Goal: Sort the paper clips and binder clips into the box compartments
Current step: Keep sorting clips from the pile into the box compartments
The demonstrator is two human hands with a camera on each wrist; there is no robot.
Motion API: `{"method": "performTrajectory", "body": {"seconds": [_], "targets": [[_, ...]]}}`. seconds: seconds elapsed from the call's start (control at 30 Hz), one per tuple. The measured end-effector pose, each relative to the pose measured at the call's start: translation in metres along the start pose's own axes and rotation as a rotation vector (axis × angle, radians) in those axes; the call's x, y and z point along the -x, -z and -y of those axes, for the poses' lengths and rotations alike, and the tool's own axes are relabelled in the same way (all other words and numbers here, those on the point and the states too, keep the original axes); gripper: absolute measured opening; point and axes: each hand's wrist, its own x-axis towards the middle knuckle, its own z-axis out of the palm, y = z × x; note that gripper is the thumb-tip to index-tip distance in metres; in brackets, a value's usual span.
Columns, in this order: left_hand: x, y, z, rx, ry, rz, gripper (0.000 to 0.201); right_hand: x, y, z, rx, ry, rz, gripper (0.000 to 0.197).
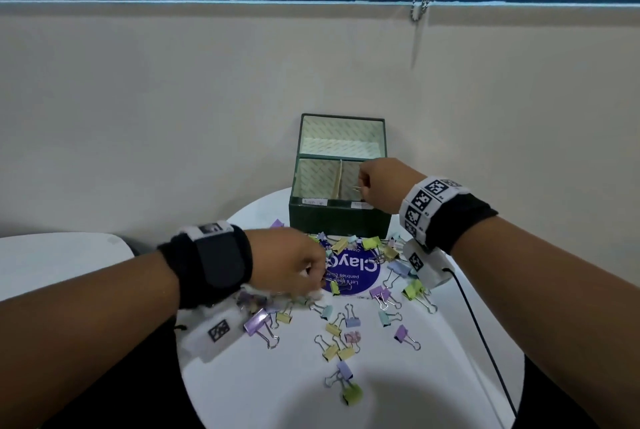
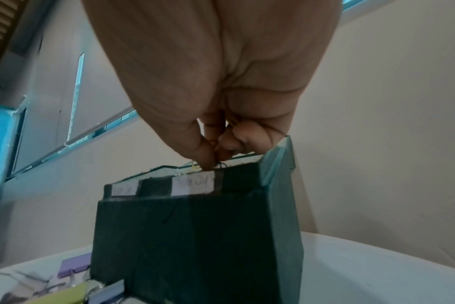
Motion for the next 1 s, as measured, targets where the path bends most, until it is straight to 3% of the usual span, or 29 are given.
{"method": "performTrajectory", "body": {"seconds": [0.13,0.27,0.43,0.53,0.6,0.67,0.73,0.83,0.93,1.0], "targets": [[-0.022,0.035,0.017,0.283,0.112,-0.23,0.017,0.0,0.005,-0.002,-0.061,-0.006,-0.01,0.008],[-0.054,0.06,0.026,0.382,0.178,-0.401,0.022,0.0,0.011,-0.005,-0.113,0.009,-0.04,0.009],[-0.092,0.07,0.012,0.433,0.305,-0.391,0.025,-0.005,0.013,-0.006,-0.219,-0.014,-0.079,0.012],[-0.102,0.068,0.006,0.496,0.372,-0.343,0.016,-0.006,0.012,-0.009,-0.38,-0.015,-0.073,0.02],[-0.104,0.063,0.003,0.748,0.361,-0.338,0.007,-0.003,0.012,-0.011,-0.502,-0.006,-0.108,0.023],[-0.106,0.061,0.003,1.036,0.328,-0.333,0.019,0.001,0.012,-0.017,-0.586,-0.01,-0.206,0.022],[-0.102,0.061,0.003,1.114,0.299,-0.321,0.035,0.01,0.009,-0.025,-0.634,-0.018,-0.318,0.019],[-0.079,0.068,0.009,0.913,0.218,-0.294,0.037,0.033,0.001,-0.038,-0.585,0.006,-0.34,0.017],[-0.04,0.071,0.026,0.618,0.181,-0.363,0.016,0.06,-0.008,-0.053,-0.436,0.009,-0.101,0.023],[-0.017,0.065,0.039,0.406,0.243,-0.341,0.007,0.071,-0.016,-0.059,-0.328,-0.006,0.04,0.025]]}}
